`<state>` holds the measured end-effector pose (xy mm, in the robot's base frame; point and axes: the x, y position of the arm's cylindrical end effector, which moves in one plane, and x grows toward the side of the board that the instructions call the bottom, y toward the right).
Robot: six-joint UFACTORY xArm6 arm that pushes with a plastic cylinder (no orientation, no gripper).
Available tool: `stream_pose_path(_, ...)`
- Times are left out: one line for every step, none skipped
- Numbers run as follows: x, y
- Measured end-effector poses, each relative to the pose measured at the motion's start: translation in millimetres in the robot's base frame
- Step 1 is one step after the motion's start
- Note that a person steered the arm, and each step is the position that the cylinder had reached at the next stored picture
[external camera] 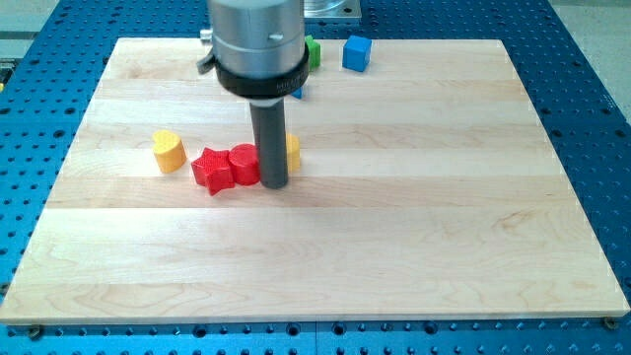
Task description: Move red blocks to the right
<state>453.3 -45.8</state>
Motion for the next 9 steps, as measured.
stream_pose_path(-27,11)
stream_pose_path(-57,18)
stream_pose_path(-58,22)
stream_pose_path(47,-6)
stream_pose_path(86,-67)
stream_pose_path(51,-107)
stream_pose_path(16,-88)
stream_pose_path(10,-37)
stream_pose_path(10,-14)
